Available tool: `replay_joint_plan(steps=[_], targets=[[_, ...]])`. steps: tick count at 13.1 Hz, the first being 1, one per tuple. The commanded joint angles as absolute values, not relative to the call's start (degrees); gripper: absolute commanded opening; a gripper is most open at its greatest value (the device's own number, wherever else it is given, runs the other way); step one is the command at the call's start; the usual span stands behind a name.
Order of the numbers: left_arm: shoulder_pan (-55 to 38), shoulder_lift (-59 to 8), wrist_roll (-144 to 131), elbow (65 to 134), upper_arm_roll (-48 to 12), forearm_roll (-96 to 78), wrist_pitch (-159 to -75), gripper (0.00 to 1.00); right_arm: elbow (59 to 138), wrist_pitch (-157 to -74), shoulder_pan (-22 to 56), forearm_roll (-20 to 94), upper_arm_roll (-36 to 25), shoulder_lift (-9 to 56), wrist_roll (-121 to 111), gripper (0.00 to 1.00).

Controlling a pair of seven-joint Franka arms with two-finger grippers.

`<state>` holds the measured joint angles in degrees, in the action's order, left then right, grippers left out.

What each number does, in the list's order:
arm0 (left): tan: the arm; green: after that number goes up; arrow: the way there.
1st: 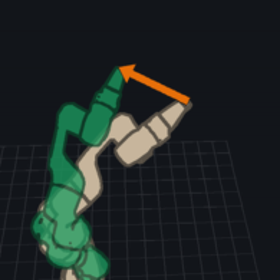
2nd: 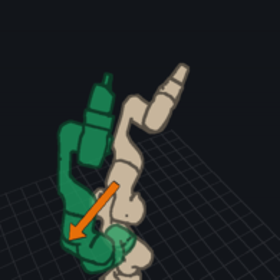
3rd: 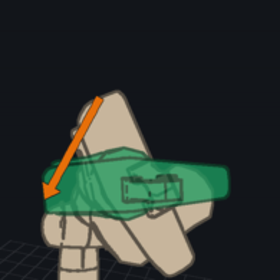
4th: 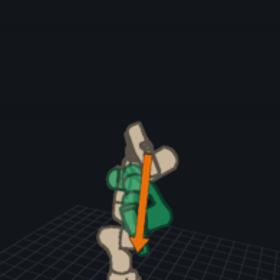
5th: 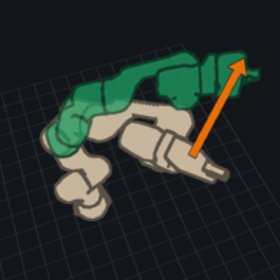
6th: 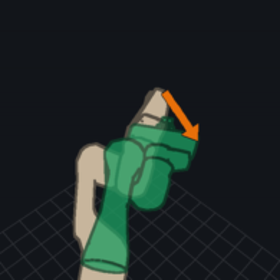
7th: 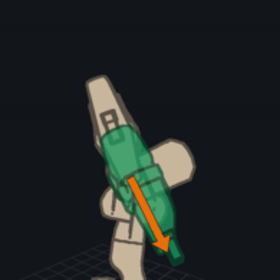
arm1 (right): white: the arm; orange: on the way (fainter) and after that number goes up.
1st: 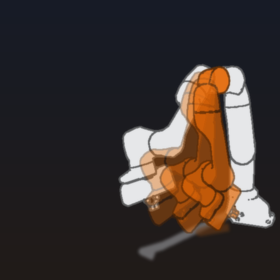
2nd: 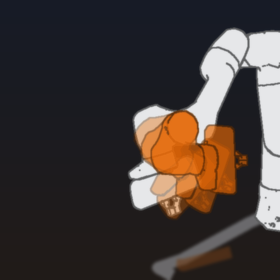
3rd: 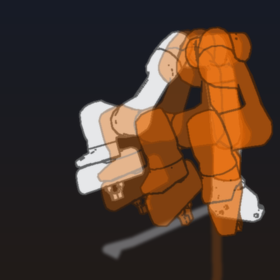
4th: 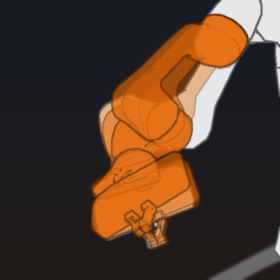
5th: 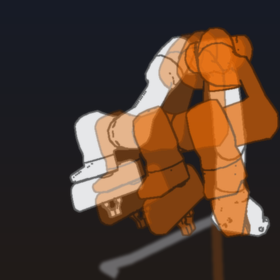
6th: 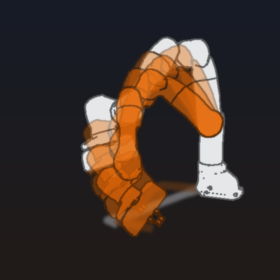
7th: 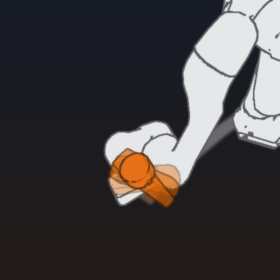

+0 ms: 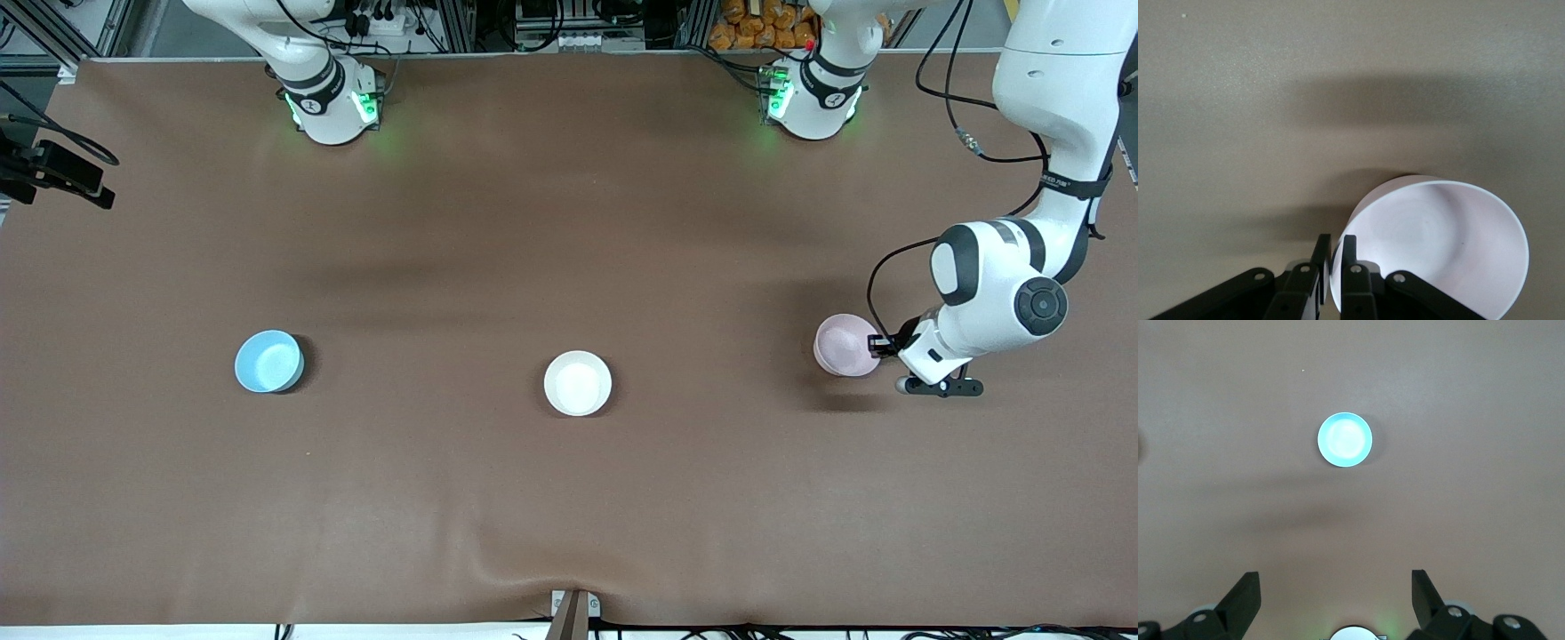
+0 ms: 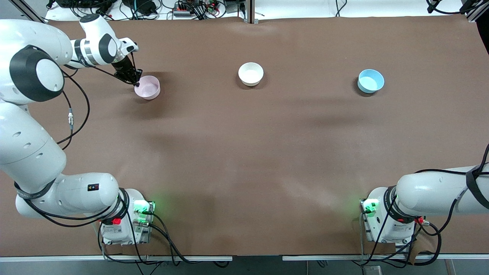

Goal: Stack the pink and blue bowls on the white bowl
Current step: 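Lower the left gripper onto the pink bowl rim and close it, then carry the pink bowl with the left gripper over the white bowl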

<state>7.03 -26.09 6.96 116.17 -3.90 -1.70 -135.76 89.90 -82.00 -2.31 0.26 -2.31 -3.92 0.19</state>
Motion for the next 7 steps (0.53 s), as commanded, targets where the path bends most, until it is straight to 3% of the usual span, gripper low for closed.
replay_joint_plan(steps=[1, 4, 7], targets=[[7.12, -25.58, 8.08, 115.67, -4.83, -2.11, -136.23, 0.00, 90.00, -82.00, -2.20, 1.14, -2.37, -3.96, 0.09, 1.00], [7.29, -23.65, 7.04, 111.99, -7.37, -2.46, -131.42, 0.00, 90.00, -82.00, -2.20, 1.14, -2.37, -3.69, 0.09, 1.00], [6.42, -24.08, 0.99, 102.17, -9.92, -5.97, -120.54, 0.00, 90.00, -82.00, -2.20, 1.14, -2.37, -3.60, 0.09, 1.00]])
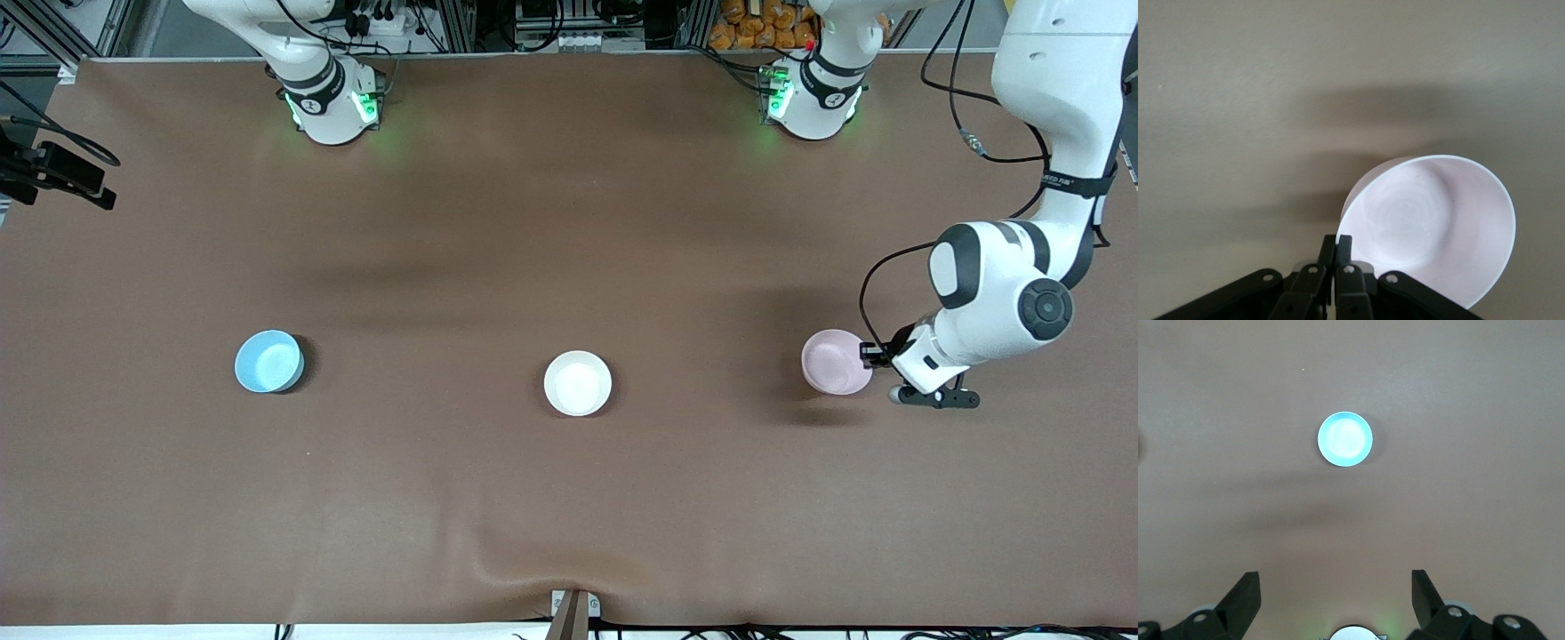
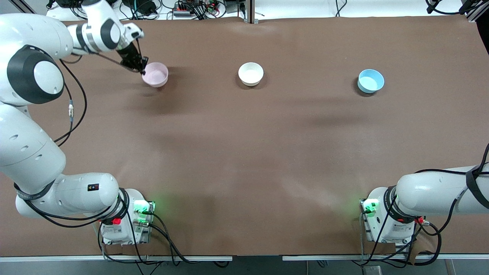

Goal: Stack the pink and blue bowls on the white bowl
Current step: 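Carry the pink bowl with the left gripper over the white bowl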

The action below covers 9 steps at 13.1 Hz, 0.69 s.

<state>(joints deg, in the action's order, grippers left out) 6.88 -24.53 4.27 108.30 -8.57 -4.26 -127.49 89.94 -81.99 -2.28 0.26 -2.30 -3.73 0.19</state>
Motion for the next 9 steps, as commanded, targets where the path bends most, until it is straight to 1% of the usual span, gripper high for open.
replay_joint_plan(steps=[1, 2, 6, 8, 9], targets=[[5.72, -24.95, -1.73, 98.91, -11.50, -6.15, -118.50, 0.00, 90.00, -82.00, -2.20, 1.14, -2.37, -3.60, 0.09, 1.00], [4.06, -25.66, -5.33, 96.44, -12.64, -6.15, -117.87, 0.00, 90.00, -82.00, -2.20, 1.14, -2.37, -3.60, 0.09, 1.00], [-7.18, -28.64, -22.81, 89.75, -12.83, -7.12, -117.69, 0.00, 90.00, -82.00, -2.20, 1.14, -2.37, -3.60, 0.09, 1.00], [-11.67, -31.71, -28.36, 87.02, -12.75, -6.95, -117.77, 0.00, 90.00, -82.00, -2.20, 1.14, -2.37, -3.34, 0.09, 1.00], [-13.52, -34.25, -31.00, 83.97, -12.74, -7.03, -117.95, 0.00, 90.00, -82.00, -2.28, 1.14, -2.37, -3.25, 0.00, 1.00]])
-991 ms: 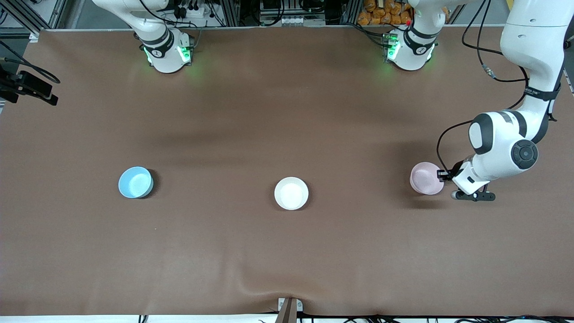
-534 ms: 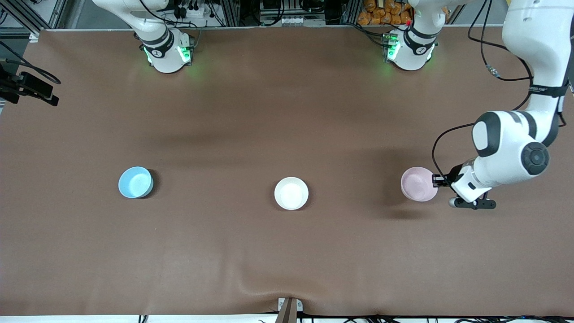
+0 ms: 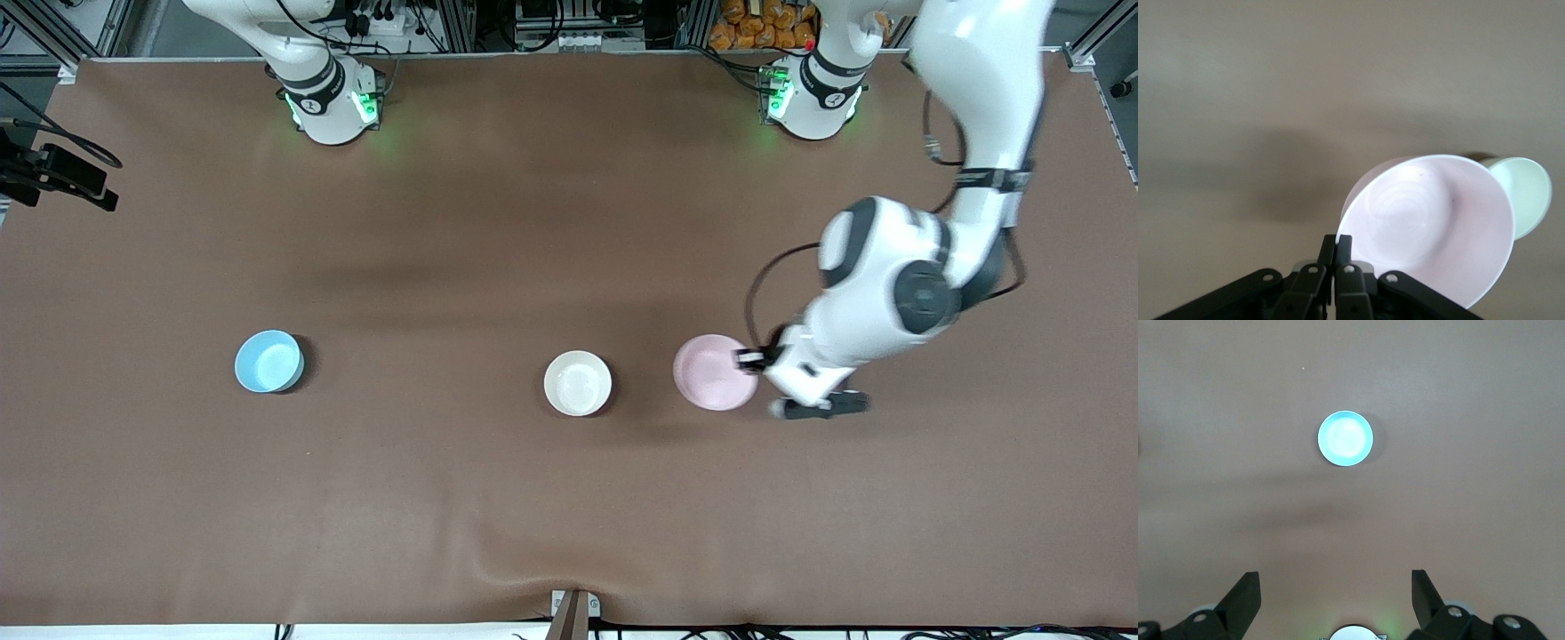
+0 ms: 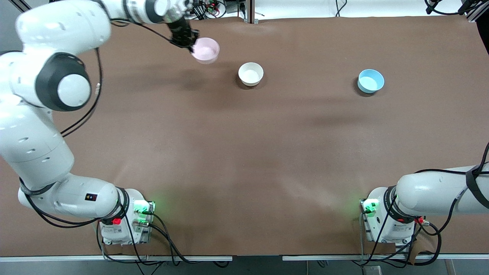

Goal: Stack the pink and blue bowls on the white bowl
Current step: 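Carry the pink bowl with the left gripper over the white bowl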

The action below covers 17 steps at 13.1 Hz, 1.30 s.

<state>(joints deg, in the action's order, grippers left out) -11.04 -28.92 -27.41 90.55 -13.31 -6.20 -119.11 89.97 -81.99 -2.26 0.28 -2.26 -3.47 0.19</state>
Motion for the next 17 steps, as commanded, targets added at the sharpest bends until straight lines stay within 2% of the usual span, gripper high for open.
replay_joint_plan(steps=[1, 4, 6, 10, 17], targets=[[-15.62, -36.80, -33.37, 80.72, -12.74, -6.94, -117.95, 0.00, 90.00, -82.09, -2.29, 1.14, -2.37, -3.25, 0.09, 1.00], [-20.99, -40.95, -38.13, 76.82, -12.39, -6.94, -120.83, 0.00, 89.91, -82.09, -0.89, 1.14, -2.37, -3.16, 0.09, 1.00], [-23.46, -42.53, -40.42, 76.82, -12.13, -6.94, -126.10, 0.00, 90.00, -82.09, -1.23, 1.14, -2.37, -2.64, 0.09, 1.00], [-26.27, -45.52, -40.96, 76.82, -11.95, -6.94, -131.12, 0.00, 89.47, -82.18, -1.84, 3.33, -2.46, -0.54, -0.53, 1.00], [-25.66, -46.23, -40.25, 77.43, -11.87, -6.15, -130.96, 0.00, 88.33, -82.00, -2.02, 2.38, -2.55, 1.31, -0.09, 1.00]])
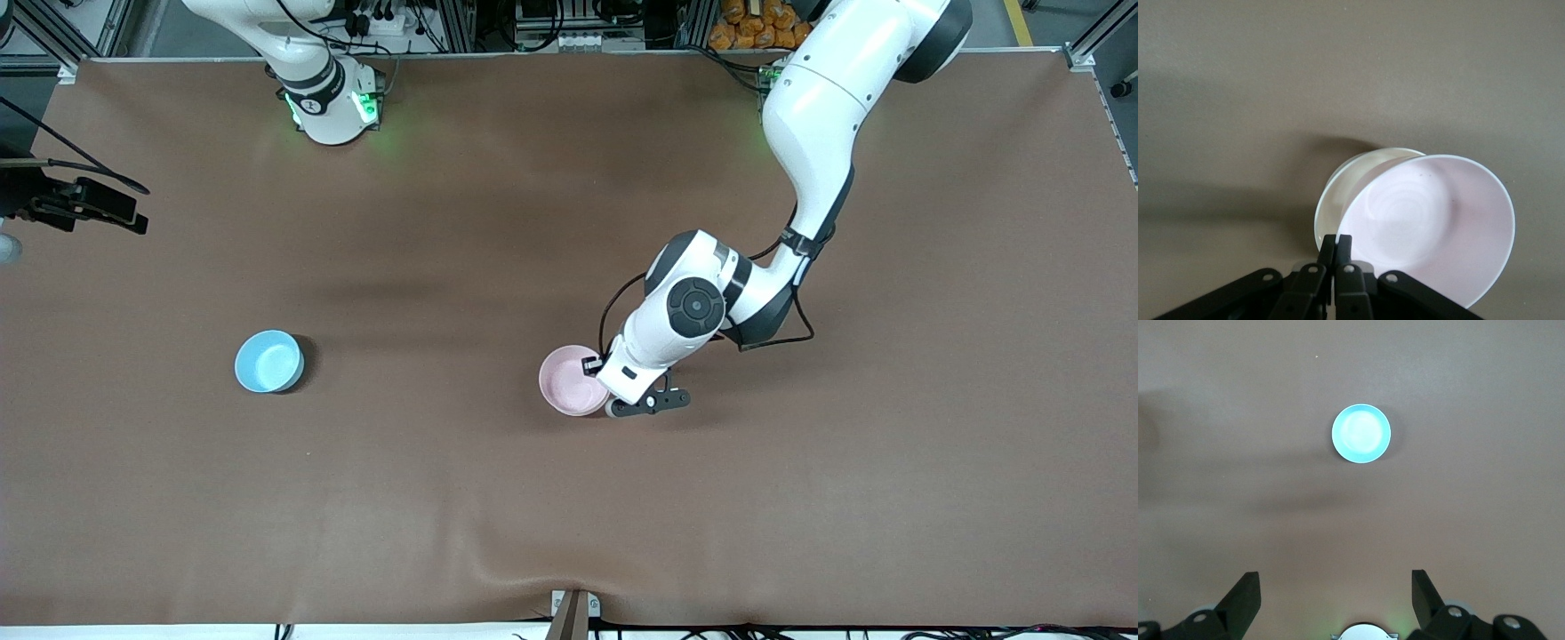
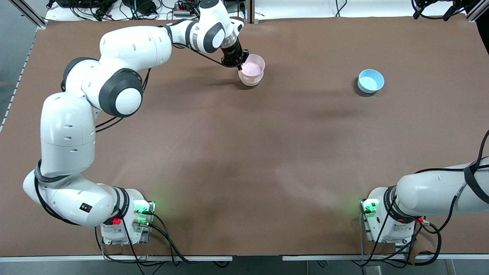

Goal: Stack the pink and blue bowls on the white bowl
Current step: 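Lower the pink bowl into the white bowl while the right gripper reaches the blue bowl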

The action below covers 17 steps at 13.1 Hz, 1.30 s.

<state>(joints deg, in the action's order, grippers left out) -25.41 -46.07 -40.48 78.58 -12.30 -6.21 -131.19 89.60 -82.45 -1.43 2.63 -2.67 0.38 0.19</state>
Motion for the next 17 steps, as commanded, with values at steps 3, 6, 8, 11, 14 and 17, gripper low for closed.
replay_joint_plan(steps=[3, 6, 8, 11, 14, 17], targets=[[-25.75, -47.11, -39.99, 77.34, -11.87, -6.15, -131.04, 0.00, 87.81, -81.91, -1.93, 2.29, -2.64, 5.36, -0.35, 1.00], [-25.84, -47.81, -39.81, 77.26, -11.87, -6.33, -131.22, 0.00, 87.54, -82.00, -1.23, 1.49, -2.46, 8.16, -0.53, 1.00], [-25.66, -47.90, -39.73, 77.34, -11.87, -6.15, -131.22, 0.00, 87.54, -82.09, -1.40, 1.93, -2.46, 10.27, -0.18, 1.00], [-25.75, -48.34, -39.73, 77.34, -11.87, -6.24, -131.31, 0.00, 87.36, -86.36, -4.29, 1.40, -2.64, 15.28, -0.70, 1.00], [-25.75, -49.13, -39.73, 77.34, -11.87, -6.24, -132.71, 0.00, 88.86, -92.80, -6.24, 1.50, -2.64, 18.80, -5.08, 1.00], [-25.66, -49.22, -39.73, 77.34, -11.87, -6.24, -132.80, 0.06, 90.60, -95.08, -6.59, 1.58, -2.64, 21.97, -5.10, 1.00]])
